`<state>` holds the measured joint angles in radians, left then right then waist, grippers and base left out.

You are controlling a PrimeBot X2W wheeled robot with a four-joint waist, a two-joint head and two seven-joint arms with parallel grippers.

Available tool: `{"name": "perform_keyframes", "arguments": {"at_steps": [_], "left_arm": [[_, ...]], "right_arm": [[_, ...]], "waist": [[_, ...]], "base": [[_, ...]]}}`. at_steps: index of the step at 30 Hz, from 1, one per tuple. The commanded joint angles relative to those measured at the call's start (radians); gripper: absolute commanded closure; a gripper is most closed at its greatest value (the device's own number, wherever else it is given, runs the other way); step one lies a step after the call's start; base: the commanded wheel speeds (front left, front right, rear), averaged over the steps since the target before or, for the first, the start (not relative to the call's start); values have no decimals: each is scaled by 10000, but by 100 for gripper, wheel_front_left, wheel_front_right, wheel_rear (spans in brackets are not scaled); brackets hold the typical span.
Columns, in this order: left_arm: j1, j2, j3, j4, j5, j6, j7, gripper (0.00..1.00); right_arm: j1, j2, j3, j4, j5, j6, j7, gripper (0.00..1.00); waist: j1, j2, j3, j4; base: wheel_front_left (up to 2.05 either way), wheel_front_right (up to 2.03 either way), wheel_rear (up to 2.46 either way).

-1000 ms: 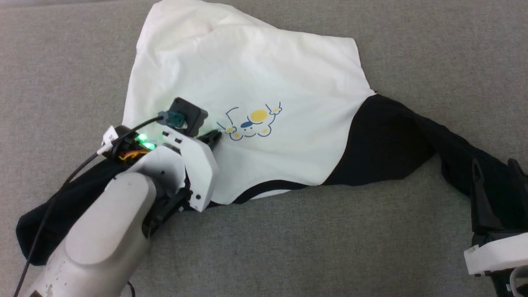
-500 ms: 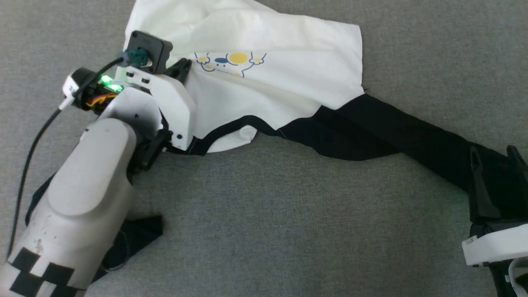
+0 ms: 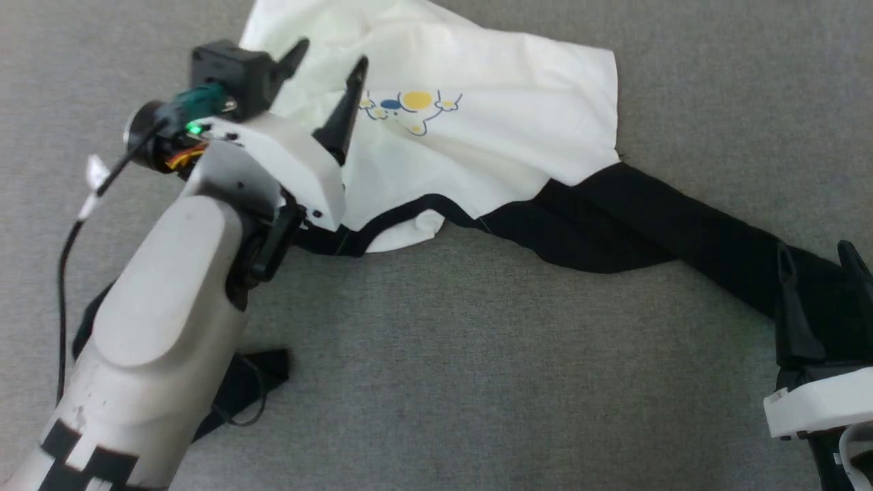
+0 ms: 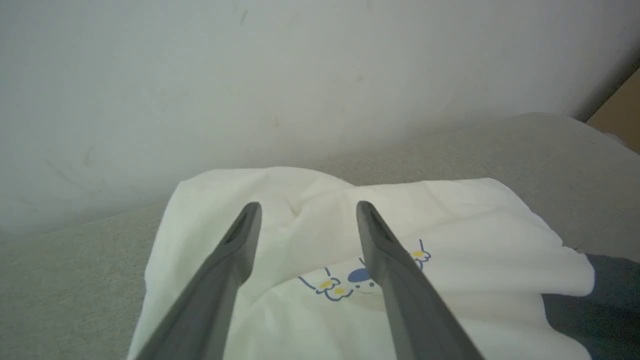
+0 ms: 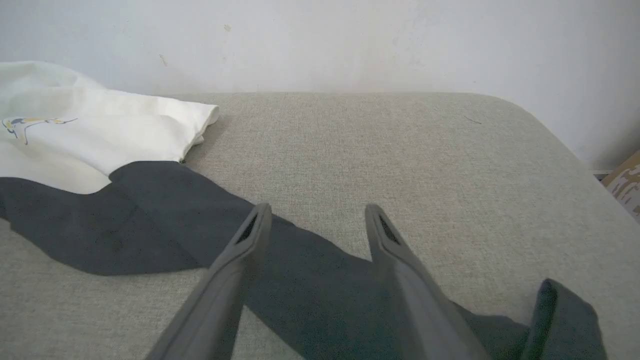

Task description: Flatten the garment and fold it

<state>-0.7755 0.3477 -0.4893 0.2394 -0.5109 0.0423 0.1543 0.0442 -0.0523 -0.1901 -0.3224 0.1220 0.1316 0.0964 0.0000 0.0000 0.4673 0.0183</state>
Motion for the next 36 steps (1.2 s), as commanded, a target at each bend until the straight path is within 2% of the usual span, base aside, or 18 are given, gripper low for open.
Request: {"name": "perform_keyframes", "arguments": {"at_steps": [1,5,11,16,20,23,28,32,36], "left_arm": [[255,86,146,-296,-79,133,-170,0],[1405,379,653,-1805,-355,567,-673,0],[4568,809,1565,-4312,-767,1385,-2003,0],[7667,591,2077,-5599,-1312,1519,-3637,0],[9439,161,2401,-5753,-1328,1622,-4067,0],[9954,-29,2432,-5728,-1162,1489,-4124,0],[9832,-93,2393,-5756,-884,1209,-4145,0],[9535,-106,2283,-5729,-770,1071,-4147,0],[9273,-174,2147,-5679,-738,994,-4135,0]], "right_arm": [[-58,20,2,39,-47,-9,1,0],[177,20,34,184,56,-9,12,0],[614,20,76,326,264,-9,-86,0],[1001,20,114,430,409,-9,-198,0],[1350,20,131,588,608,-9,-313,0],[1523,20,143,692,674,-9,-352,0],[1057,20,317,388,134,-9,147,0],[142,-2,249,195,-389,-9,1488,0],[-433,-864,332,431,-547,-9,3311,0]], "waist": [[0,0,-503,261],[0,0,-1115,373],[0,0,-1808,428],[0,0,-2238,478],[0,0,-2553,617],[0,0,-2750,808],[0,0,-2795,1070],[0,0,-2511,1205],[0,0,-2118,1293]], "base": [[0,0,0],[0,0,0],[0,0,0],[0,0,0],[0,0,0],[0,0,0],[0,0,0],[0,0,0],[0,0,0]]}}
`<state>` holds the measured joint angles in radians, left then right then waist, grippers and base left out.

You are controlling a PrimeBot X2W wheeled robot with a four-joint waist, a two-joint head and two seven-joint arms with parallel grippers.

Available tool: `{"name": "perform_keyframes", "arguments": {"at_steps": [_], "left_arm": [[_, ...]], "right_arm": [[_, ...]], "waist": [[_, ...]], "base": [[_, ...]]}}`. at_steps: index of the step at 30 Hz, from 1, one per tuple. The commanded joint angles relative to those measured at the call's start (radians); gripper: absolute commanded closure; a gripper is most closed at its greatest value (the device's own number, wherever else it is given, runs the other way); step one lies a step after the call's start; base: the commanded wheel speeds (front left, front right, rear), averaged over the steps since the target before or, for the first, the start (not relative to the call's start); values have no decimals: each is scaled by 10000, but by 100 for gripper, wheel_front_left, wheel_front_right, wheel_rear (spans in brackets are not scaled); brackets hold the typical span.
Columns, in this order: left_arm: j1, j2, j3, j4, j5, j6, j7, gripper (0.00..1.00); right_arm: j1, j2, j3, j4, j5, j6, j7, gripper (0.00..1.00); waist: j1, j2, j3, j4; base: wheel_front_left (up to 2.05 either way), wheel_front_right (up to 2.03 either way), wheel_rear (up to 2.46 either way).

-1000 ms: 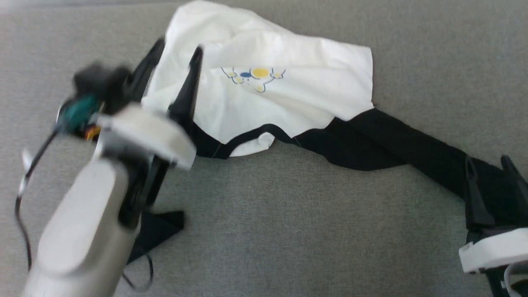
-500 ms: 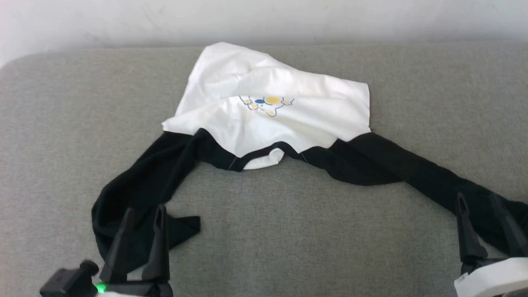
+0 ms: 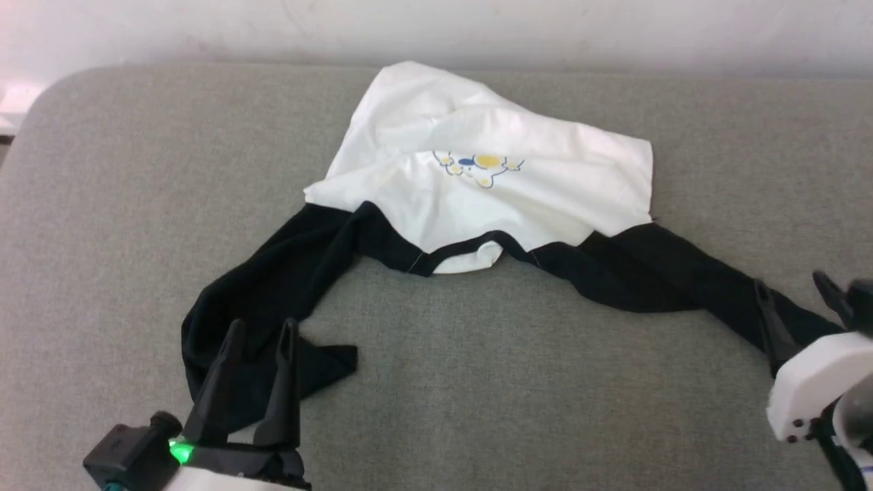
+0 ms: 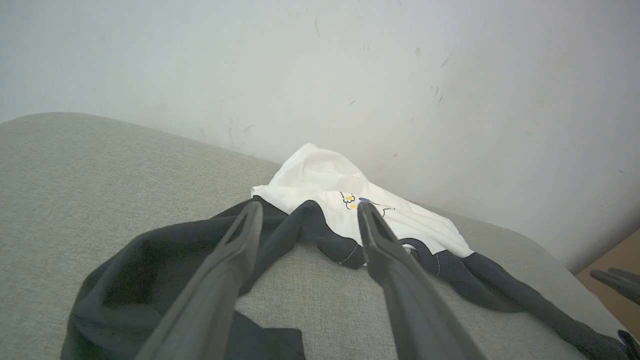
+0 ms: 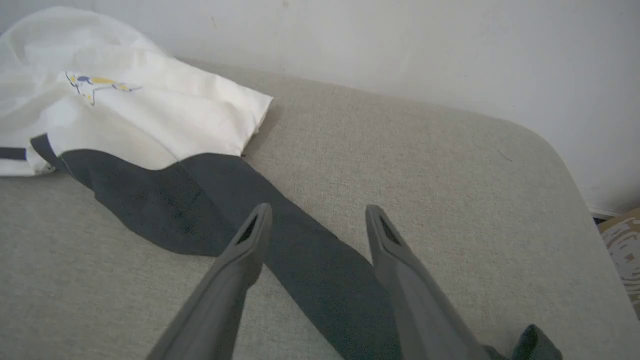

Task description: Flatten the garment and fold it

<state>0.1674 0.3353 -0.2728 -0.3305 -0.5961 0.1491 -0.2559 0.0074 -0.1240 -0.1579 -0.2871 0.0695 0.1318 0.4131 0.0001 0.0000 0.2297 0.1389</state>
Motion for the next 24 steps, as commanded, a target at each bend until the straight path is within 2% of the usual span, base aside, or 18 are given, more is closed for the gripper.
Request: {"name": "perform_keyframes", "arguments": {"at_steps": [1,5,9,11,12,13,14,18,21,24], "left_arm": [[-213,-74,-44,40,112,-87,-34,0],[-411,-145,-164,163,121,-141,-21,0],[-539,-180,-239,249,124,-163,-8,0],[-594,-188,-275,279,129,-157,29,0],[-609,-185,-282,287,129,-146,54,0],[-613,-174,-282,285,130,-127,81,0],[-605,-161,-269,265,131,-99,104,0],[-455,-106,-167,100,100,33,148,0],[-453,-78,-193,12,81,28,200,0],[-595,-128,-310,-9,64,-37,238,0]], "right_arm": [[-109,-445,109,216,49,-11,632,0],[-53,-1450,433,867,572,-11,2331,0],[-73,-2024,749,1380,911,-11,2582,0],[-110,-2017,741,1746,989,-11,2394,0],[-130,-1925,688,1910,1031,-11,2299,54],[-178,-1812,604,1995,1070,-11,2157,74],[-266,-1689,462,2012,1090,-11,1970,100],[-830,-1620,-23,1593,1105,-11,1458,100],[-1355,-2173,-600,1079,907,-11,1400,100],[-1622,-3007,-1155,807,755,-11,1715,100]], "waist": [[-1,0,345,105],[-1,0,578,196],[-1,0,670,277],[-1,0,632,310],[-1,0,592,315],[-1,0,550,312],[-1,0,511,296],[-1,0,460,100],[-1,0,601,-5],[-1,0,860,0]], "base": [[0,0,0],[0,0,0],[0,0,0],[0,0,0],[0,0,0],[0,0,0],[0,0,0],[0,0,0],[0,0,0],[0,0,0]]}}
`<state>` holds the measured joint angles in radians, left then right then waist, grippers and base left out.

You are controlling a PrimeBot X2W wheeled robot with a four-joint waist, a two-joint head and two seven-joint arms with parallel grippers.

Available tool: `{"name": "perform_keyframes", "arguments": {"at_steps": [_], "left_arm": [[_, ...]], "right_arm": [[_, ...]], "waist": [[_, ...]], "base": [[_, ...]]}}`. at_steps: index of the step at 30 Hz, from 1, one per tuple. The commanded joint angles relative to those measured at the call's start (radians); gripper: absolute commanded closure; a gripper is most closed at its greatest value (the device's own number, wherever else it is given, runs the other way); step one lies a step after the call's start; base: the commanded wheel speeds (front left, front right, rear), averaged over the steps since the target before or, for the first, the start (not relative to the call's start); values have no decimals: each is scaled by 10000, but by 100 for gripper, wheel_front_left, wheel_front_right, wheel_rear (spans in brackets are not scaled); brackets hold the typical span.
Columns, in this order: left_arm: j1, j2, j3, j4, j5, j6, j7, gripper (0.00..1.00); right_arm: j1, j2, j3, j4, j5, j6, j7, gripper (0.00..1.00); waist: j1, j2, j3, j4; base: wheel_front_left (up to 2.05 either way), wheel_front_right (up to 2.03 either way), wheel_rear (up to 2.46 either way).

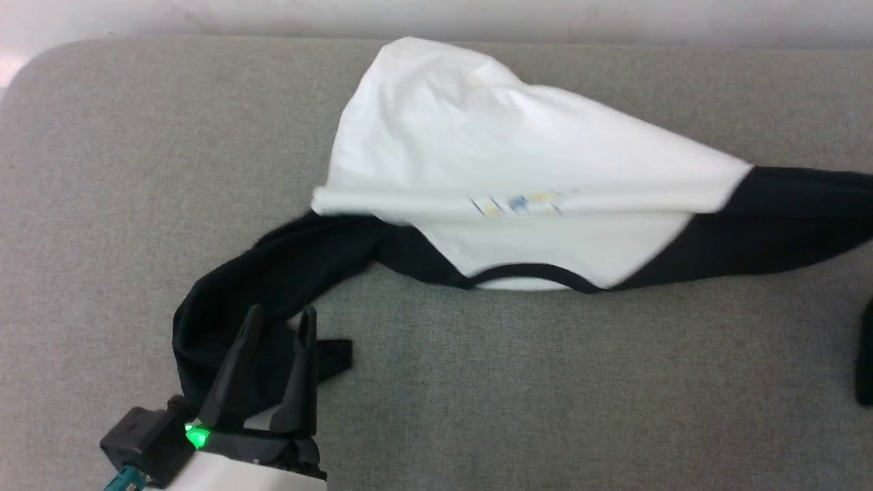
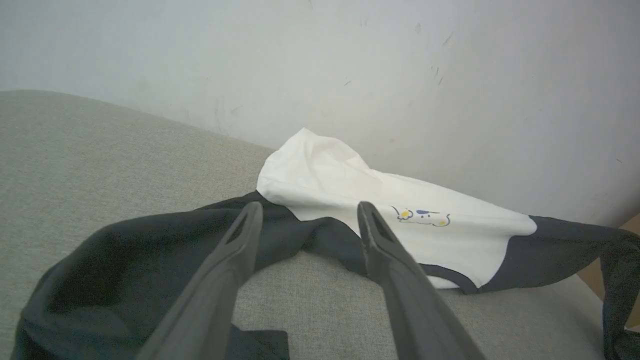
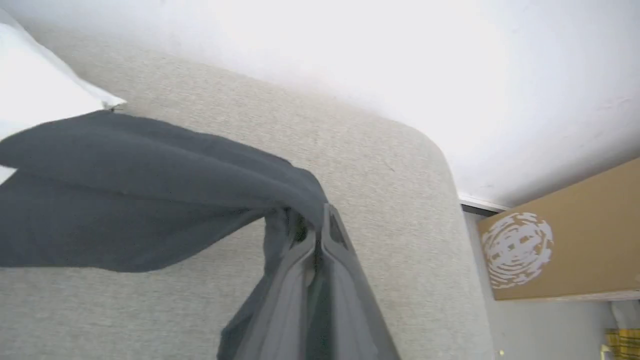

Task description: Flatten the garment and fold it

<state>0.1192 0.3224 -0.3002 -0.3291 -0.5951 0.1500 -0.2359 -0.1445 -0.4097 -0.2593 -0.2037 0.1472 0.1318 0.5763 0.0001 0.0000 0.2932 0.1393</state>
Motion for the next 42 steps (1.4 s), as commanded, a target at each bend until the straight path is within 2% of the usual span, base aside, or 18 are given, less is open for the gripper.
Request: {"name": "perform_keyframes", "arguments": {"at_steps": [1,6,9,10,11,12,13,14,17,20,25,28,36,42], "left_arm": [[-179,-25,-85,-16,49,-74,52,0],[-534,-145,-329,124,22,-222,141,0],[-748,-171,-431,215,24,-294,210,0],[-814,-176,-454,242,24,-314,228,0],[-871,-177,-470,269,26,-328,244,0],[-871,-177,-470,269,26,-328,244,0],[-927,-182,-489,297,28,-343,254,0],[-984,-193,-515,336,33,-358,264,0],[-1091,-259,-615,495,37,-380,285,0],[-1043,-305,-682,629,-1,-388,279,0],[-828,-286,-706,640,-52,-359,262,0],[-763,-268,-730,546,-67,-356,262,0],[-942,-329,-929,488,-60,-471,283,0],[-1150,-360,-993,553,-62,-557,269,0]], "right_arm": [[-156,-353,-327,-42,39,-11,226,100],[-81,-1136,-991,563,79,-11,842,100],[-161,-1233,-1148,1109,-161,-11,689,100],[-248,-1246,-1121,1280,-322,-11,544,95],[-359,-1190,-1091,1471,-466,-11,381,75],[-359,-1190,-1091,1471,-466,-11,381,75],[-485,-1090,-1071,1696,-629,-11,208,27],[-581,-1025,-979,1896,-800,-11,47,0],[-863,-925,-496,2108,-890,-11,-416,0],[-1268,-851,-22,1802,-542,-11,-628,0],[-1974,-1181,1066,746,-37,-11,-194,0],[-2506,-1320,1724,613,240,-11,190,0],[-3271,-1582,3335,2126,1015,-11,1629,0],[-3370,-1774,3889,3049,1409,-11,1562,0]], "waist": [[-1,0,335,17],[-1,0,873,240],[-1,0,1179,430],[-1,0,1251,480],[-1,0,1310,518],[-1,0,1310,518],[-1,0,1353,555],[-1,0,1366,594],[-1,0,1212,678],[-1,0,882,712],[-1,0,429,792],[-1,0,440,864],[-1,0,1056,1302],[-1,0,1430,1675]], "base": [[0,0,0],[0,0,0],[0,0,0],[0,0,0],[0,0,0],[0,0,0],[0,0,0],[0,0,0],[0,0,0],[0,0,0],[0,0,0],[0,0,0],[0,0,0],[0,0,0]]}}
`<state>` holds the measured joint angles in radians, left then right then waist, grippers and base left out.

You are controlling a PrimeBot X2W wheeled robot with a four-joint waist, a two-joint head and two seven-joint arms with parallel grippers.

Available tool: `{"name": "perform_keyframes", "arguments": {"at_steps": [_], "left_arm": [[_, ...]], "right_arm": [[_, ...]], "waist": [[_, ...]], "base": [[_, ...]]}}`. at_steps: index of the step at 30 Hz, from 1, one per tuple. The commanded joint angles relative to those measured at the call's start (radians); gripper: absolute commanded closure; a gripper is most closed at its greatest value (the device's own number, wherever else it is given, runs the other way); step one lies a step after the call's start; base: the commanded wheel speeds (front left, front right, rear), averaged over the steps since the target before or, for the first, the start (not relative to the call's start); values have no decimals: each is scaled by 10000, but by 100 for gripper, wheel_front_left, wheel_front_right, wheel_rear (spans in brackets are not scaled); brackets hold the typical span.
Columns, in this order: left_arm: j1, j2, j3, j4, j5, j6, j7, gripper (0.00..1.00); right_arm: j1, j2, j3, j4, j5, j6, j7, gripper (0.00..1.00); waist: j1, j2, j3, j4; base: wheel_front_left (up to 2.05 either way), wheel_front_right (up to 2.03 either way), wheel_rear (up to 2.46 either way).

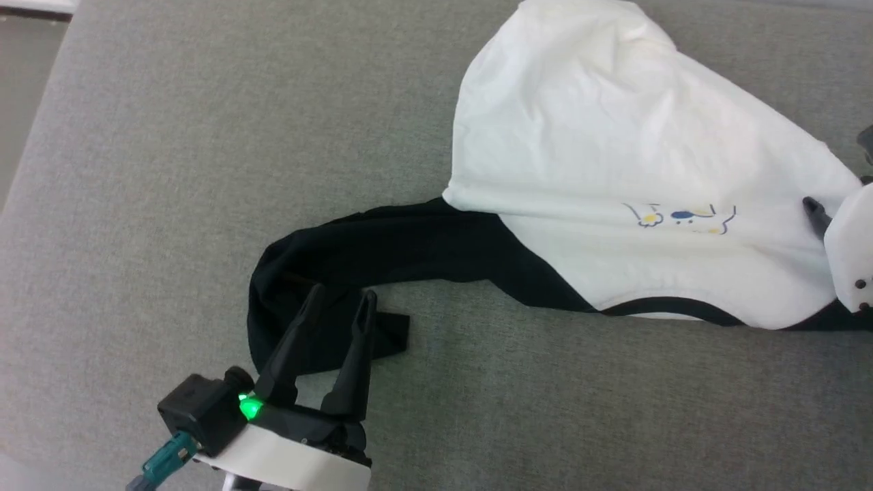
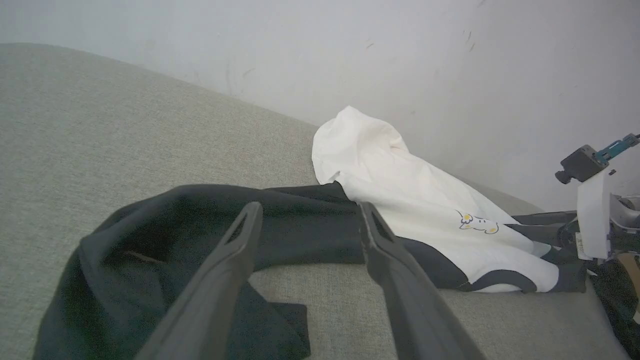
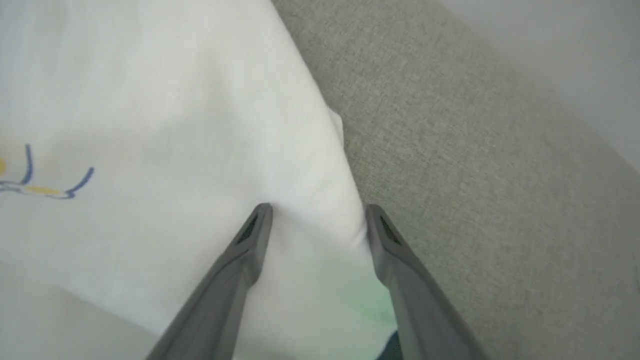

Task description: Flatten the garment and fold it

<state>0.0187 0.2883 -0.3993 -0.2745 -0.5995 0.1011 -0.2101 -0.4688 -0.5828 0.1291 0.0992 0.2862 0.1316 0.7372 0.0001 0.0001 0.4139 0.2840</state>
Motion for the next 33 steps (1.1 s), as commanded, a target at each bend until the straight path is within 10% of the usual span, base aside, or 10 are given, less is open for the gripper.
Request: {"name": "perform_keyframes", "arguments": {"at_steps": [1,2,4,20,23,24,33], "left_arm": [[-175,-25,-5,22,-20,-80,1,0],[-192,-35,-5,43,-22,-84,-12,0],[-208,-77,-14,85,-34,-82,-39,0],[-629,-390,-352,491,-113,-359,-142,0],[-743,-415,-389,581,-94,-384,-146,0],[-776,-423,-399,602,-87,-384,-148,0],[-831,-337,-350,732,-68,-358,-163,0]], "right_arm": [[-130,-68,79,141,-14,-9,-107,0],[-131,-78,122,275,-55,-9,-158,60],[-209,-64,108,433,-133,-9,-350,100],[-2518,-847,55,845,-1502,-9,-1851,100],[-2456,-714,154,1366,-1802,-9,-1946,42],[-2447,-665,172,1499,-1883,-9,-2006,0],[-2569,-61,-125,1328,-1644,-9,-2920,0]], "waist": [[-1,-1,261,267],[-1,-1,275,284],[-1,-1,283,303],[-1,-1,780,665],[-1,-1,883,734],[-1,-1,902,736],[-1,-1,252,193]], "base": [[0,0,0],[0,0,0],[0,0,0],[0,0,0],[0,0,0],[0,0,0],[0,0,0]]}}
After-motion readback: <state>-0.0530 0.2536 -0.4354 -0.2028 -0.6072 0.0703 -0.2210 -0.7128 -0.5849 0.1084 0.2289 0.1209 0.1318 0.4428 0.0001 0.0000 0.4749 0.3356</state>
